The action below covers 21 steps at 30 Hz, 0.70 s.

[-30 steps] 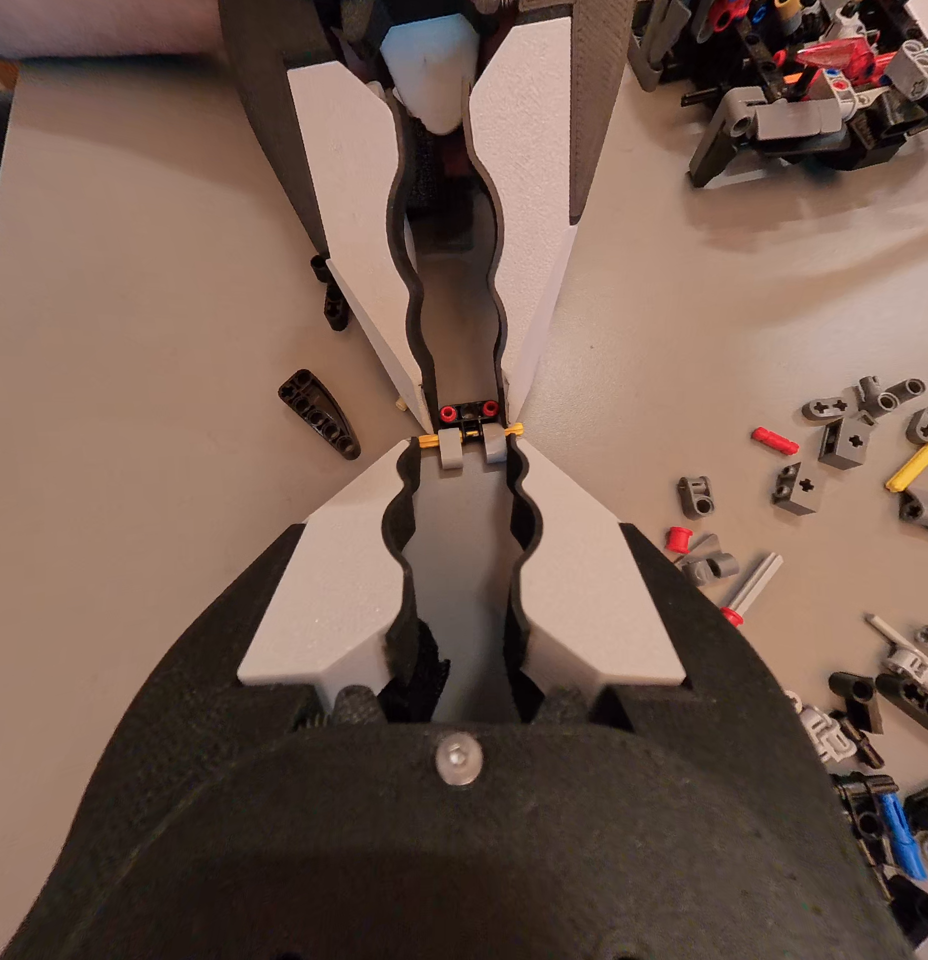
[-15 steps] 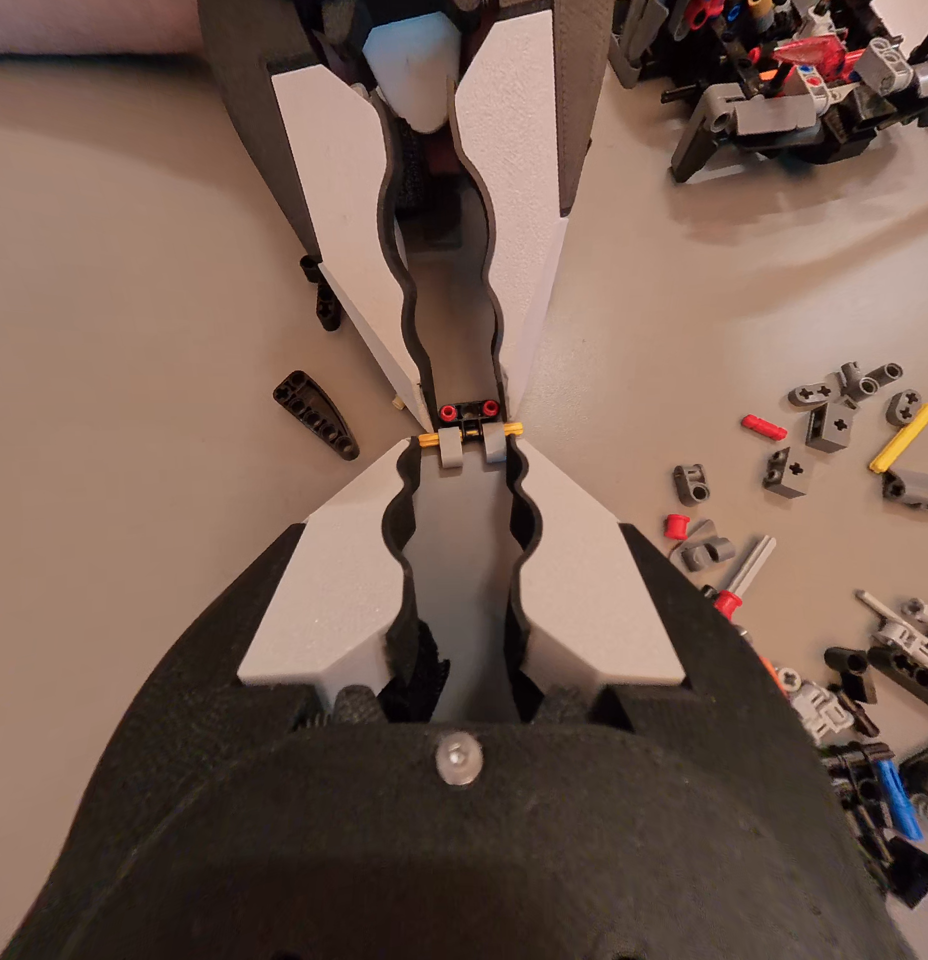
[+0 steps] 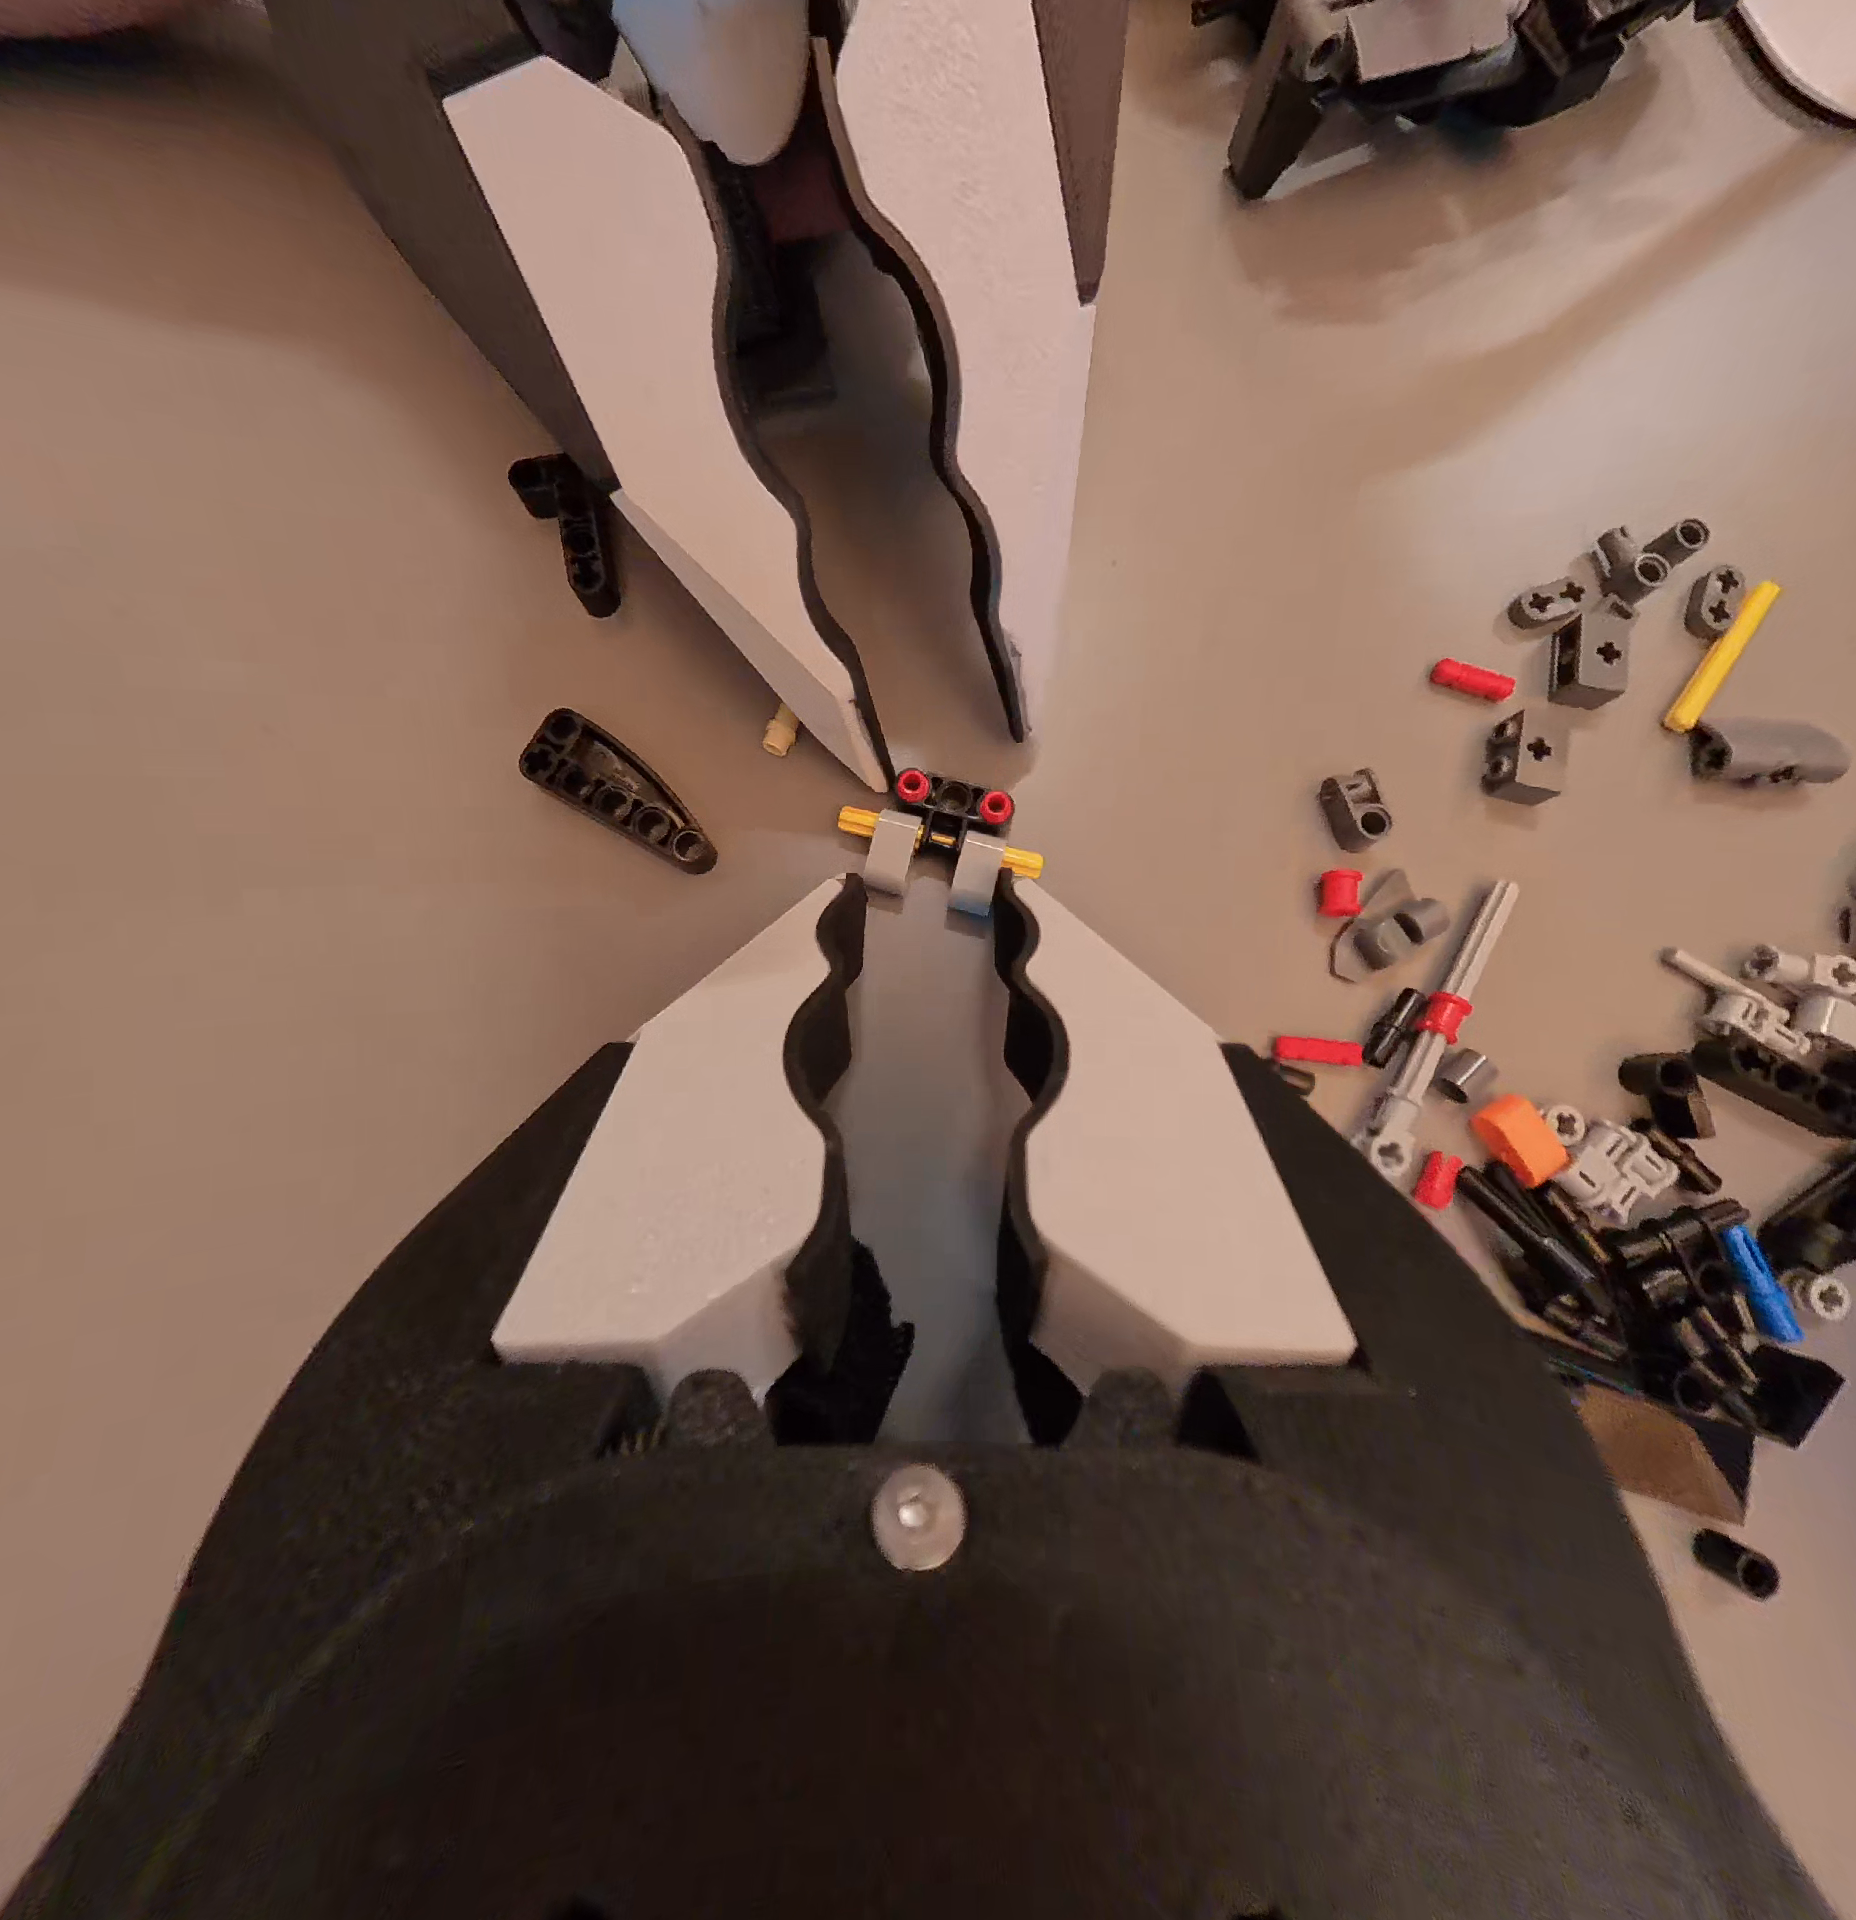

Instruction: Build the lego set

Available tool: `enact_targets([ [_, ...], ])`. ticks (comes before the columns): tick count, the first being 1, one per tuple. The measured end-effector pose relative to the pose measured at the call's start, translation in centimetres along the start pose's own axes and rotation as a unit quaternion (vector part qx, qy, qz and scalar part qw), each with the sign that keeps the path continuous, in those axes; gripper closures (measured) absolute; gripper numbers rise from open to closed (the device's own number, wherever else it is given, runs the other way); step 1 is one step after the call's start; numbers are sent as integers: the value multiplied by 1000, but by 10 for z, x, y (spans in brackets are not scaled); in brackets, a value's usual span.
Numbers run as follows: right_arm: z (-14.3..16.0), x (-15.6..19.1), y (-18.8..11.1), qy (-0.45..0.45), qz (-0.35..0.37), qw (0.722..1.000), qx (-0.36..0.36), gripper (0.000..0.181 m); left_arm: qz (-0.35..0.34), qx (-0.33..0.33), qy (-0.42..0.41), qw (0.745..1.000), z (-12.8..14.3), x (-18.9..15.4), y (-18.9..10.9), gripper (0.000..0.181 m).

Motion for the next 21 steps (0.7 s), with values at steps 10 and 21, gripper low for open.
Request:
enact_targets([
  [10, 6, -3, -15, 43, 22, 999, -11, 159, -23, -1, -2, 1000, -1, 5, 0, 162],
  [21, 3, -5, -3, 12, -8, 1000, 14, 161, 3, -5, -13, 1000, 4, 3, -7, 159],
])
Point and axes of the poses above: each gripper's, where its closed fingertips meet, y out along the fingers, z out of its underside, x = y × z across the jaws, the point moved 4 cm from there along -y, back along the fingers, and after that the axes turned 9 degrees about z, right-handed, at the moved point
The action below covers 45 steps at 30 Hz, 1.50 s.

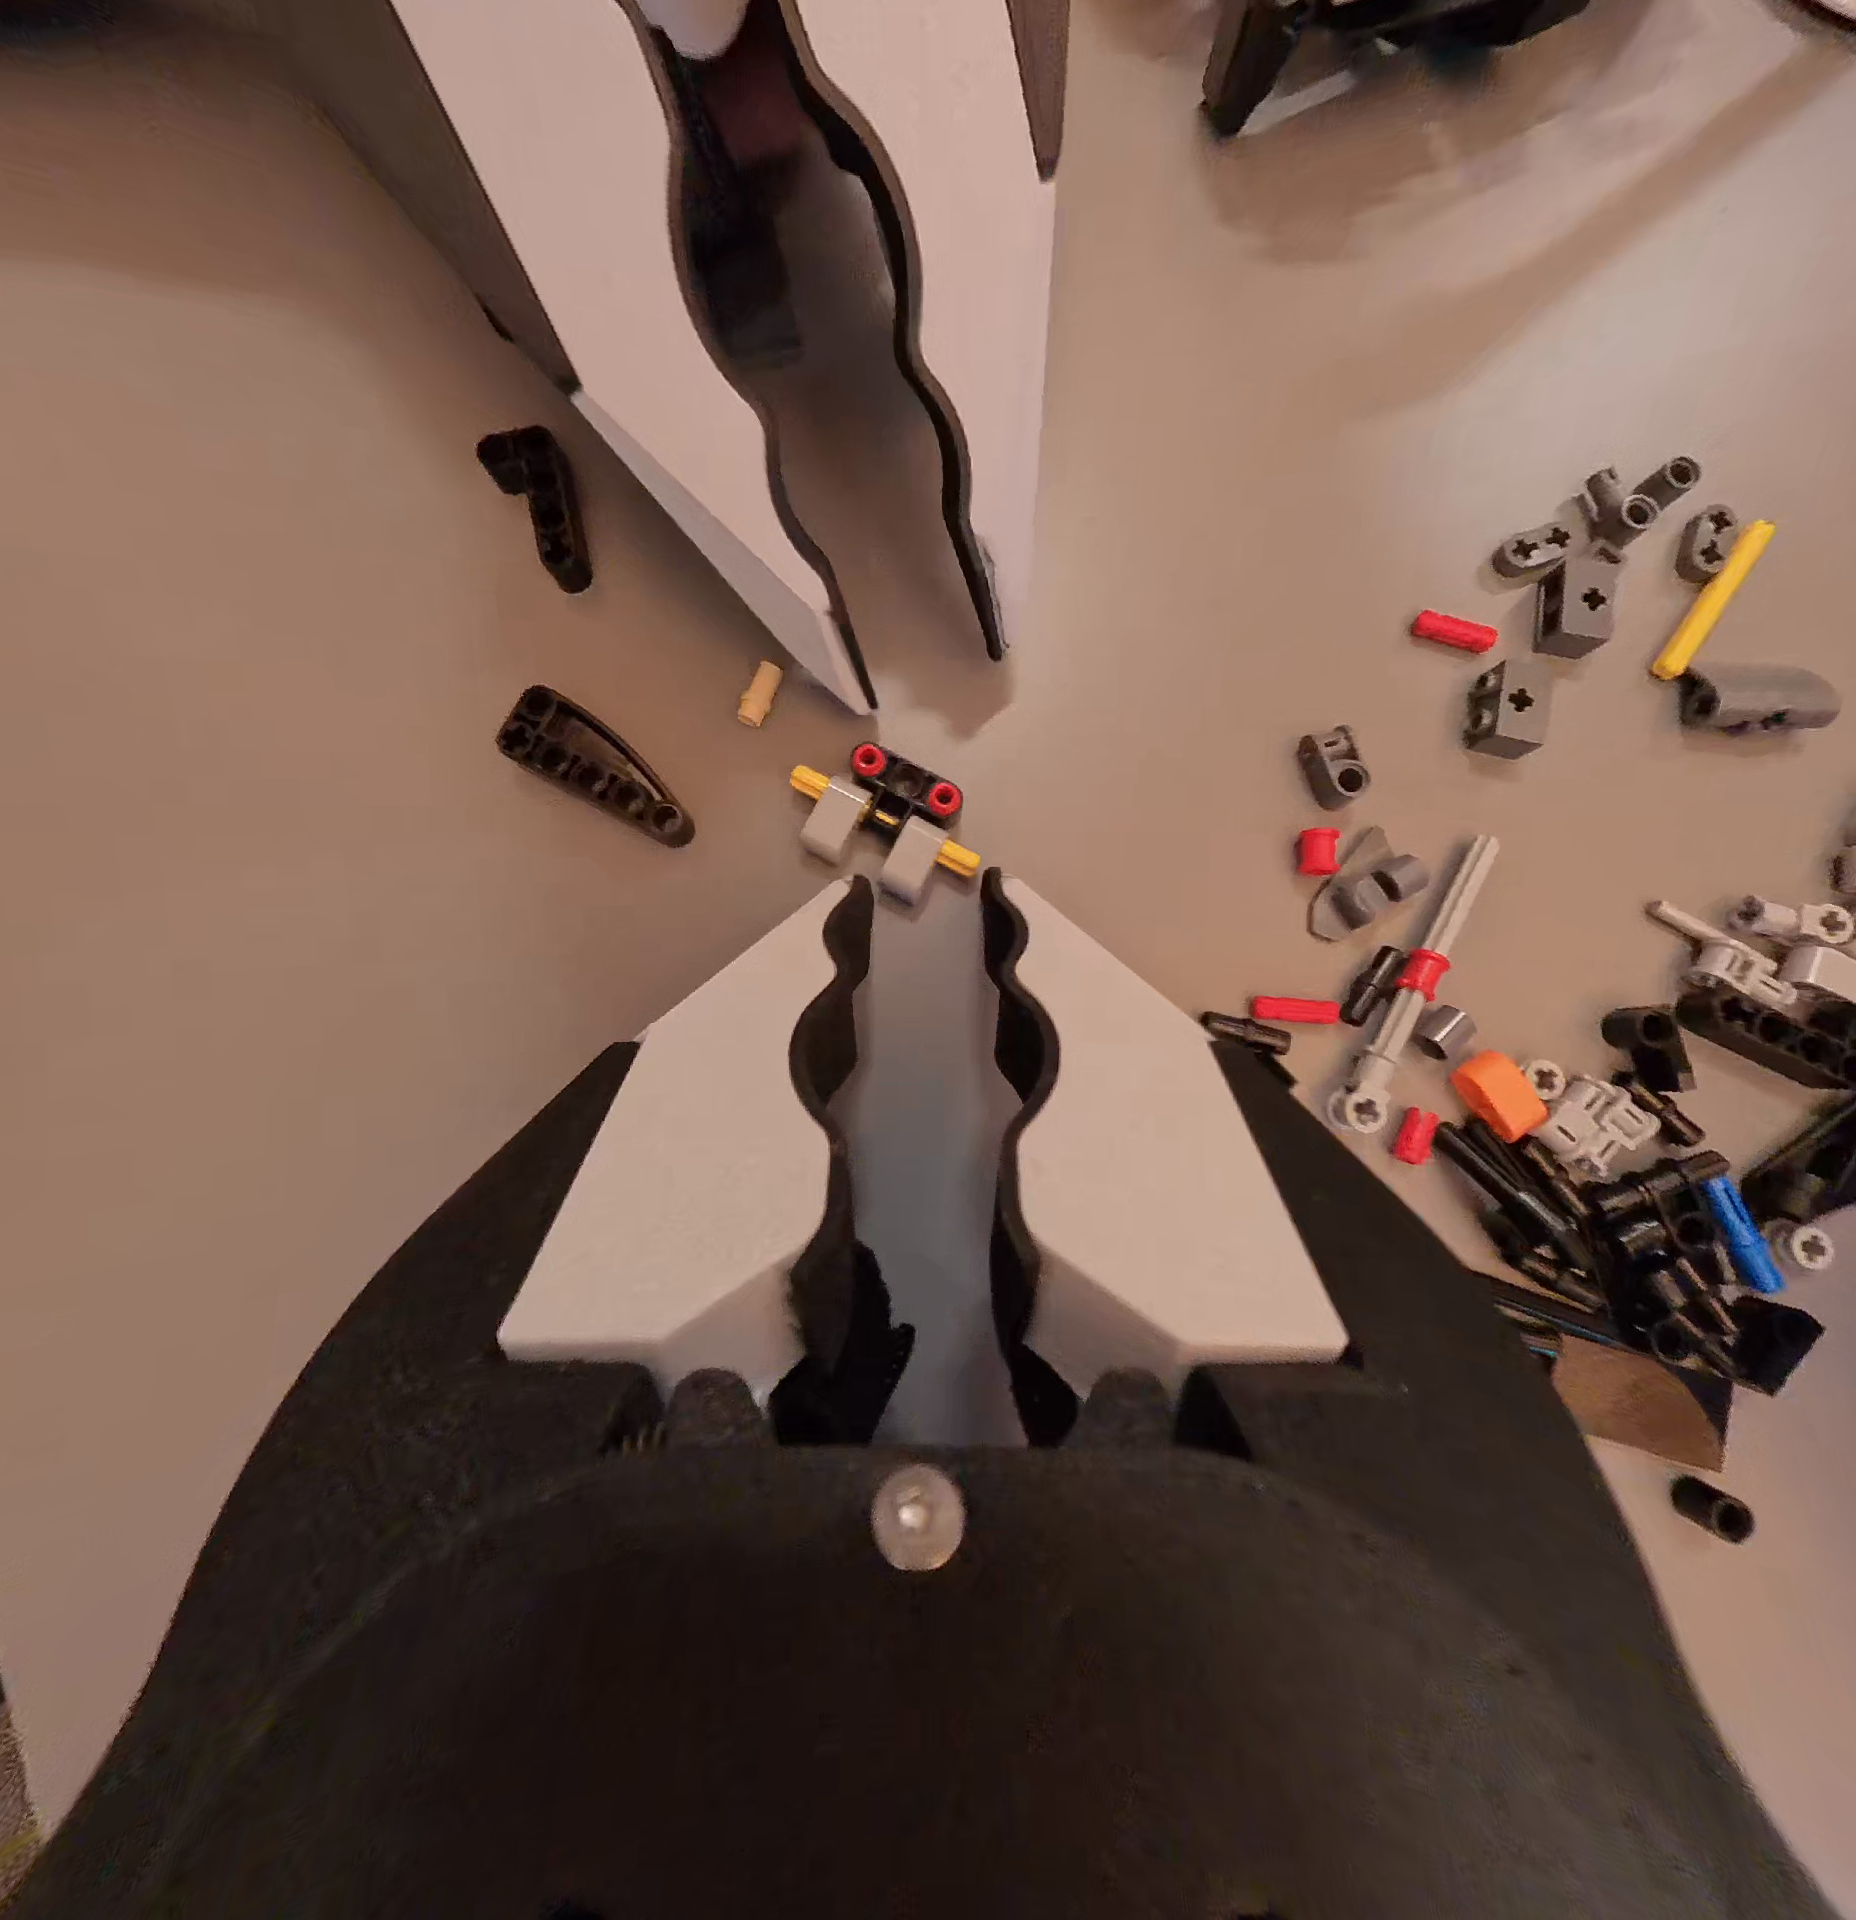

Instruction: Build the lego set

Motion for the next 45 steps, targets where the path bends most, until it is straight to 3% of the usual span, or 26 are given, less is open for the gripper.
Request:
enact_targets([
  [5, -1, 7, -2, 0, -3, 1000, -1, 164, -9, 8, 1, 1000, 1, 1, 1, 162],
  [11, -6, 7, 0, -30, -18, 999, -16, 151, -3, 8, 3, 1000, 2, 0, 0, 162],
  [14, -6, 10, 4, -42, -29, 999, -15, 165, -2, 8, 3, 1000, 2, 0, 0, 163],
  [22, 10, 10, -10, 47, 57, 997, 23, 165, -3, 7, -2, 1000, 2, 1, 0, 162],
  [24, 8, 20, -10, 74, 54, 995, 23, 147, -3, 7, -3, 1000, 2, 1, 0, 161],
  [26, 5, 20, -15, 70, 68, 995, 8, 143, -4, 7, -3, 1000, 2, 1, 0, 161],
  [31, 1, -51, -33, 120, 150, 981, -23, 146, -4, 7, -5, 1000, 2, 2, 0, 160],
  [35, 3, -104, -23, 140, 172, 975, 10, 137, -4, 7, -7, 1000, 2, 2, 0, 160],
  [45, 8, -143, 0, 167, 211, 962, 41, 145, -1, 6, -8, 1000, 2, 2, 0, 160],
])
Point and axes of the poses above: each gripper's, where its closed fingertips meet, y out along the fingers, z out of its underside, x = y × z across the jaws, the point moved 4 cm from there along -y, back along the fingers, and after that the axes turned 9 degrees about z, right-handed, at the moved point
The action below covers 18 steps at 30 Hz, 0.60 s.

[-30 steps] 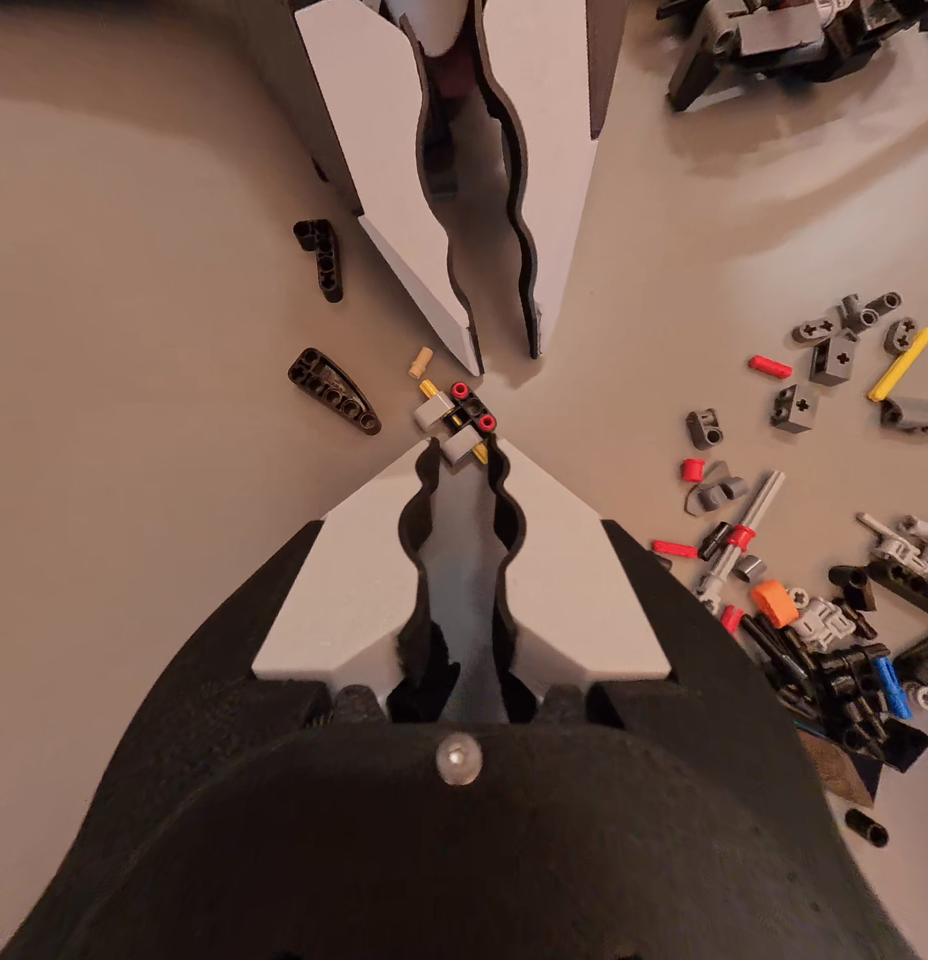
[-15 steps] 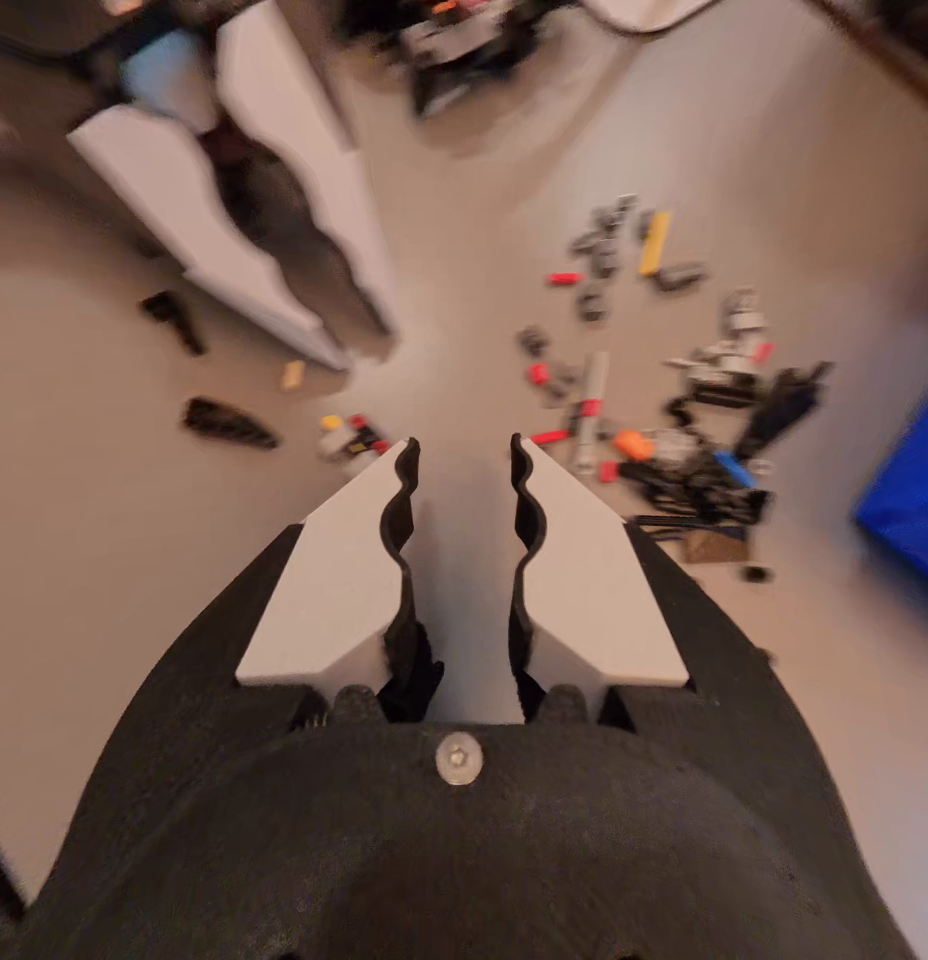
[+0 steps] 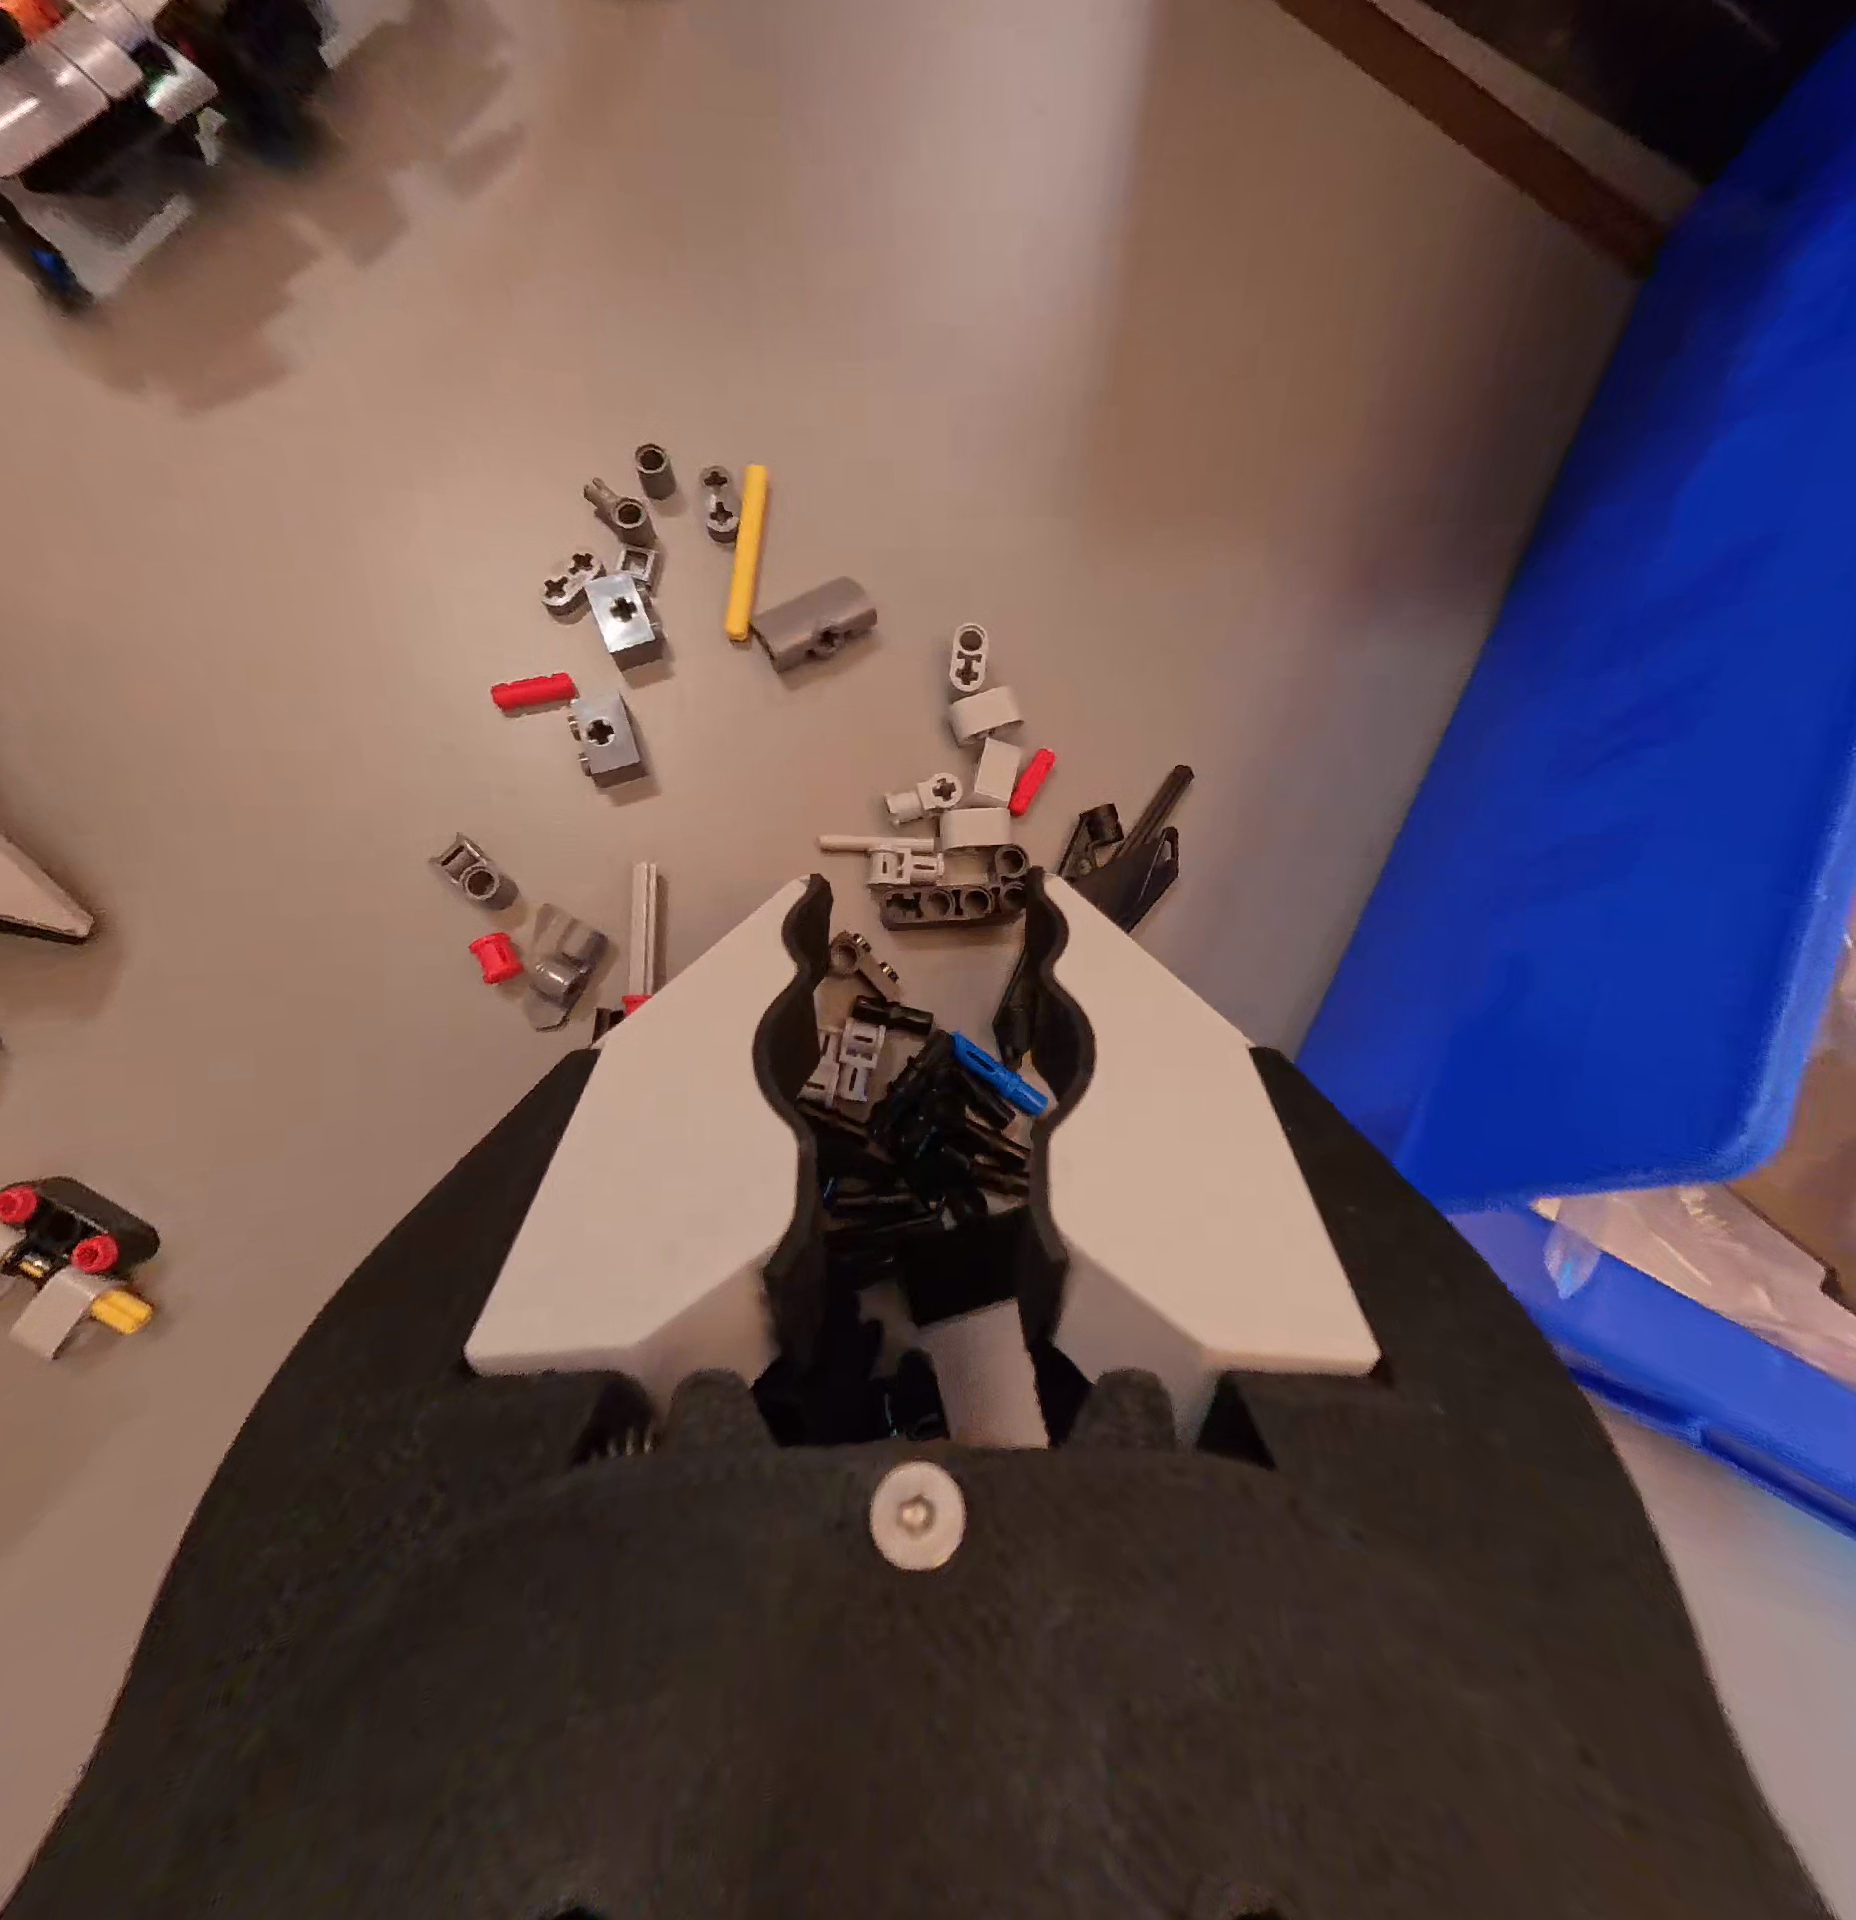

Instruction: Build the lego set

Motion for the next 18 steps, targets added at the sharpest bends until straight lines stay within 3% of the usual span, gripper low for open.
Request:
enact_targets([
  [5, 6, -2, 9, -8, 6, 1000, 29, 143, 0, 0, 0, 1000, 0, 0, 0, 161],
  [7, 6, 1, 9, -13, 3, 1000, 26, 151, 0, 0, 1, 1000, 0, 0, 0, 161],
  [18, 8, 10, 4, -33, -10, 999, 14, 151, 3, 0, 0, 1000, 0, 0, 0, 162],
])
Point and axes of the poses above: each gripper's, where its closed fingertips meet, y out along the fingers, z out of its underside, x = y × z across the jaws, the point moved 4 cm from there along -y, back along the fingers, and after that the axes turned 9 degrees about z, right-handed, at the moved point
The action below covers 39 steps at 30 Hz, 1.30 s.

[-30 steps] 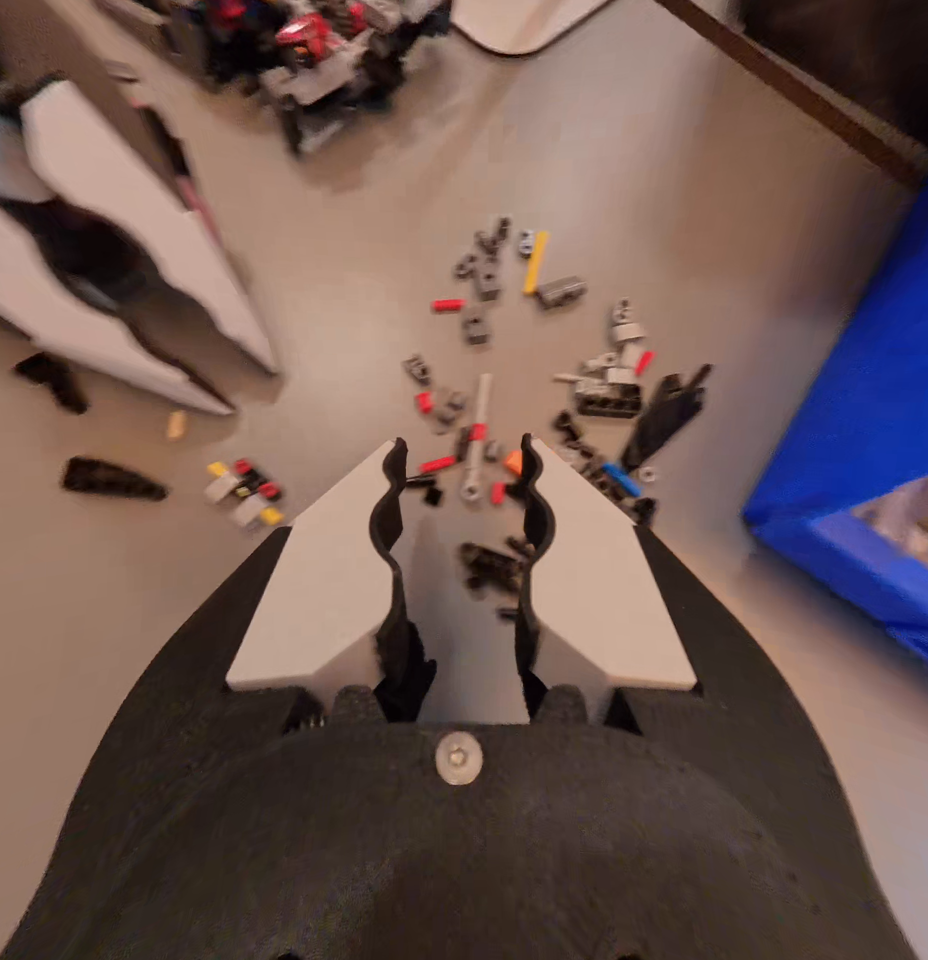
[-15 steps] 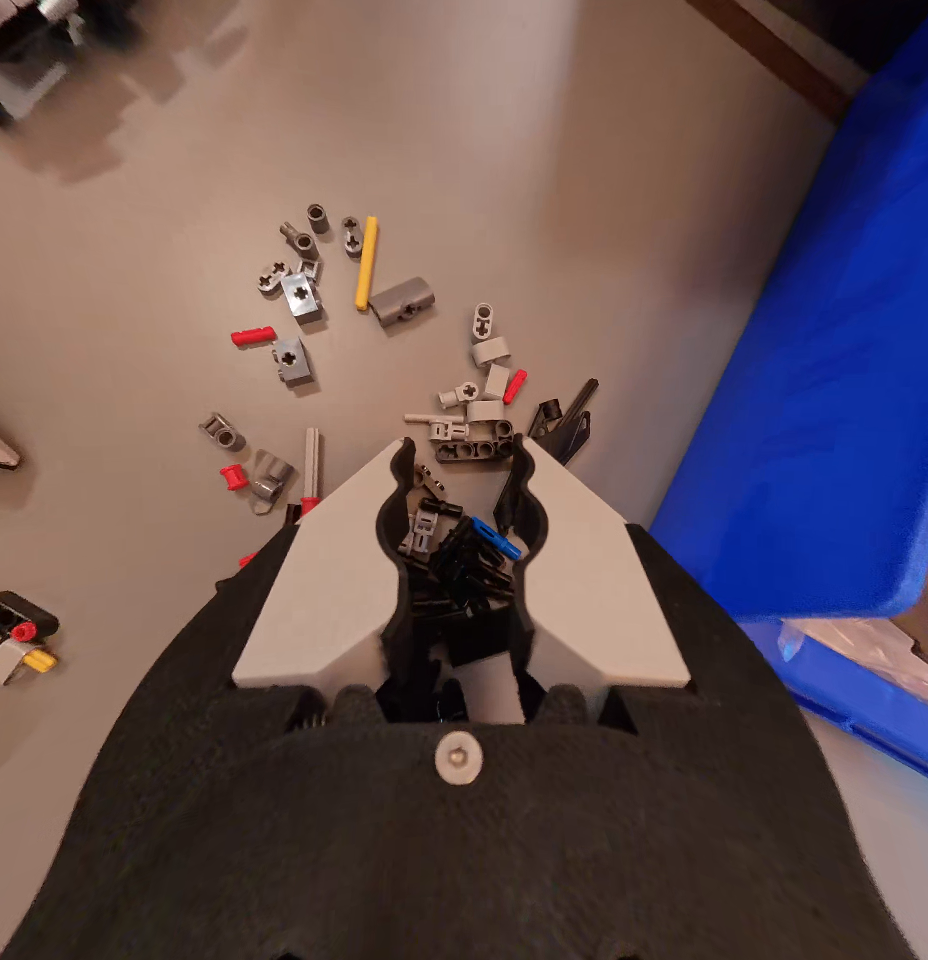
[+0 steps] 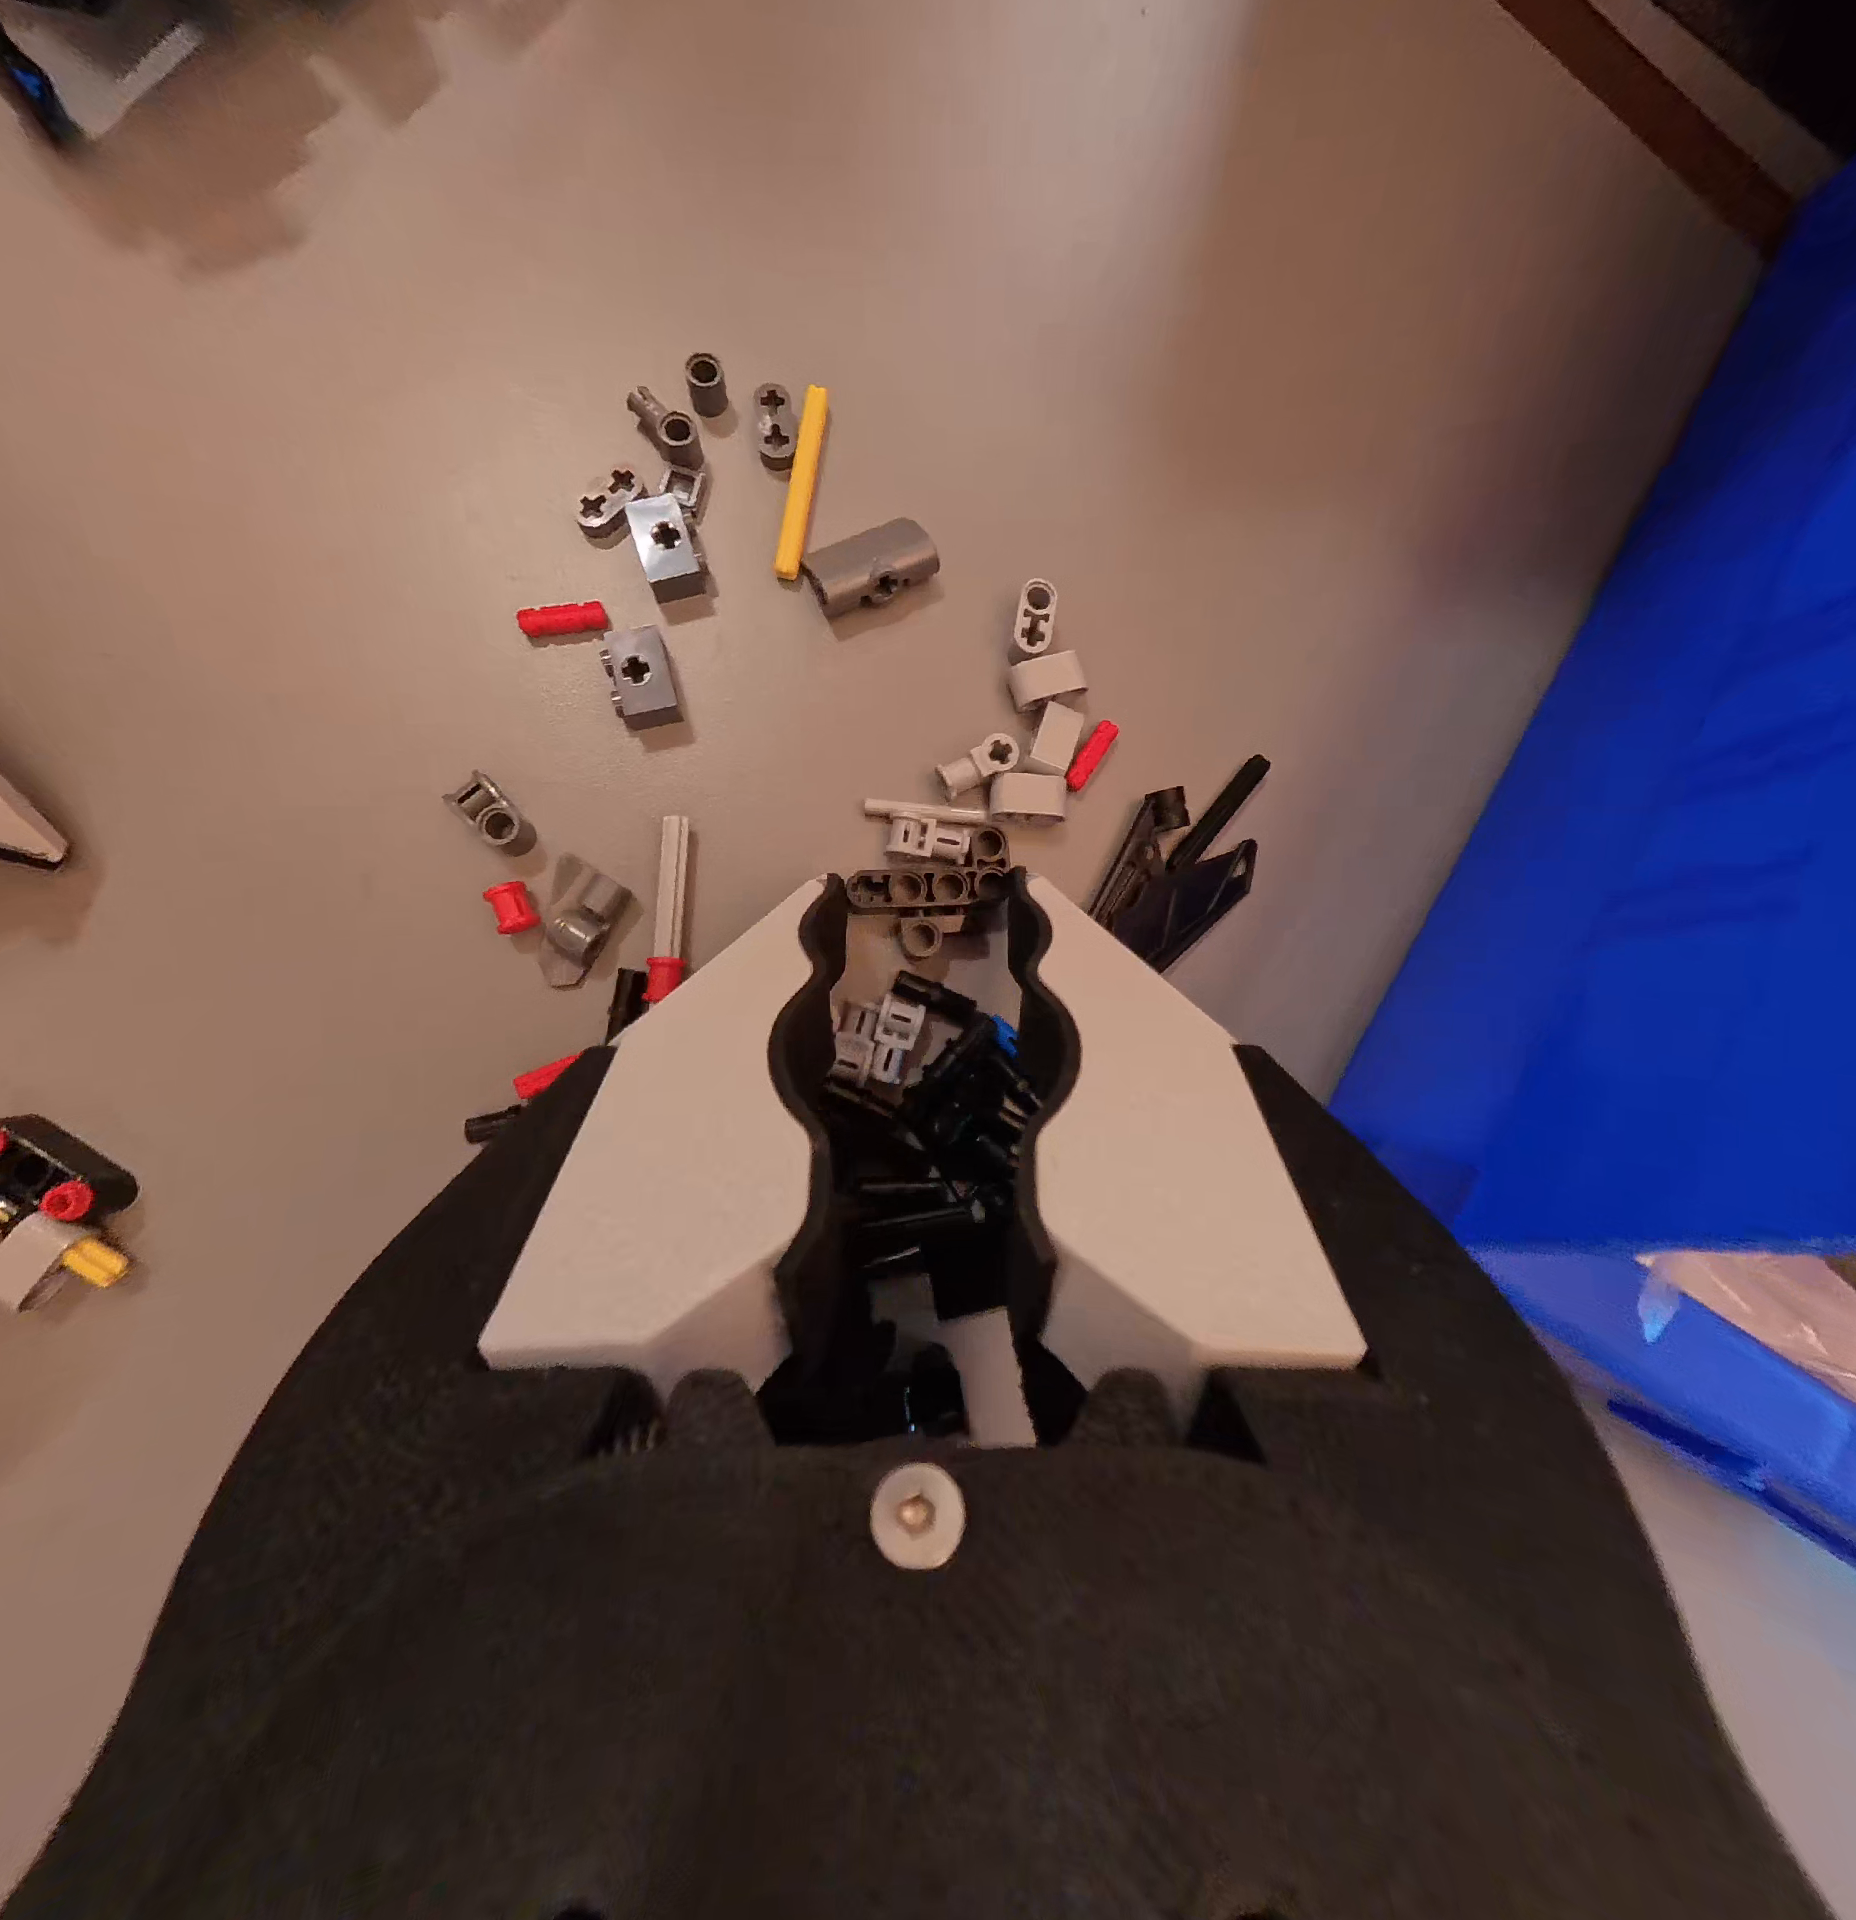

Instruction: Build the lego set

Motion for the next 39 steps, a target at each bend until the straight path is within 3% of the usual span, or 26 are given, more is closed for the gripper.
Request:
enact_targets([
  [9, -6, 12, -32, 4, -30, 998, -53, 152, 1, 0, -1, 1000, 0, 0, 0, 162],
  [15, -3, 45, -80, -11, -92, 990, -106, 152, 0, 0, -2, 1000, 0, 0, 0, 161],
  [20, 7, 77, -100, -45, -113, 983, -141, 151, -12, -11, -4, 1000, -1, 4, -3, 158],
  [26, 2, 93, -113, -126, -50, 975, -177, 152, -24, -123, -44, 991, -25, 11, -29, 157],
  [34, -25, 117, -124, -275, 14, 935, -224, 152, 75, -317, -127, 937, -58, 5, -66, 158],
  [39, -33, 125, -124, -327, 42, 915, -234, 152, 96, -329, -143, 929, -61, 3, -67, 159],
])
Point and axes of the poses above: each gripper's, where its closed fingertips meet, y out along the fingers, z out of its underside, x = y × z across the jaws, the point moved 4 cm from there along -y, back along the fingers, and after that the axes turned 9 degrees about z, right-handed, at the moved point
